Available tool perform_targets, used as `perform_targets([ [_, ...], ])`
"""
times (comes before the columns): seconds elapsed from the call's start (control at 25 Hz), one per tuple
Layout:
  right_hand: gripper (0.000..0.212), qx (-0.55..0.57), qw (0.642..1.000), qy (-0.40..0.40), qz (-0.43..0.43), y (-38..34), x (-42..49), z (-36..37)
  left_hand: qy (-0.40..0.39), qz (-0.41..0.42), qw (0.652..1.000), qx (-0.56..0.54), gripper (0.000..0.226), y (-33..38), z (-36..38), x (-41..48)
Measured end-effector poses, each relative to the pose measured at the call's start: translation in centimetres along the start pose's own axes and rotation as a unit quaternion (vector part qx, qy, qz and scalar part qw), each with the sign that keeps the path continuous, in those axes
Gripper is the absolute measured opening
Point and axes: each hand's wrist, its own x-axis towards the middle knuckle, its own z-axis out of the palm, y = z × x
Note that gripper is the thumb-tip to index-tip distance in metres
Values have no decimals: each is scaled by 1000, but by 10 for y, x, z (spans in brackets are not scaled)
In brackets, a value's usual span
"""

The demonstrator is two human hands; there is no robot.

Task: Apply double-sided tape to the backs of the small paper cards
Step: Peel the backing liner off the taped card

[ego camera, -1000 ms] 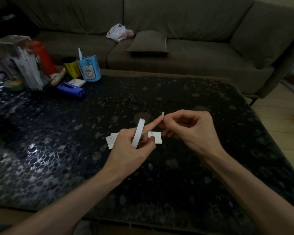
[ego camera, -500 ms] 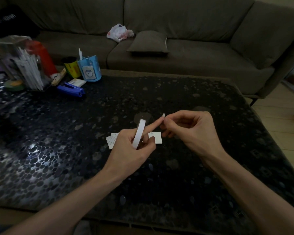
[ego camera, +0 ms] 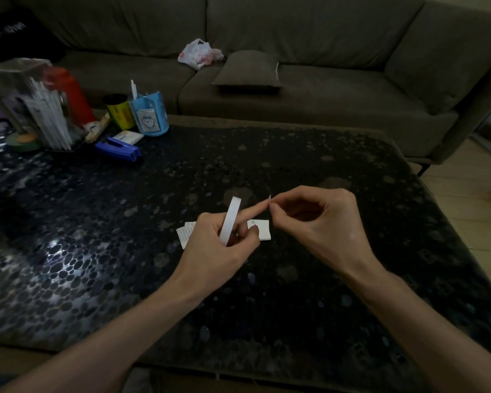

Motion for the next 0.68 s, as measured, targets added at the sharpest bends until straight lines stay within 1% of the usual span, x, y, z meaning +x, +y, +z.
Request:
perform_targets([
  [0.2, 12, -31, 999, 15, -24, 0, -2, 2, -8, 0, 1000, -5, 42, 2, 0, -1],
  [0.4, 11, -30, 999, 23, -26, 0, -3, 5, -14, 3, 1000, -13, 39, 1, 1, -2],
  [0.52, 9, -1, 999, 32, 0, -1, -2, 7, -11, -2, 1000, -29, 39, -2, 1, 0],
  [0.68, 9, 75, 995, 33, 59, -2, 0, 7, -18, -33, 996, -82, 39, -9, 0, 2],
])
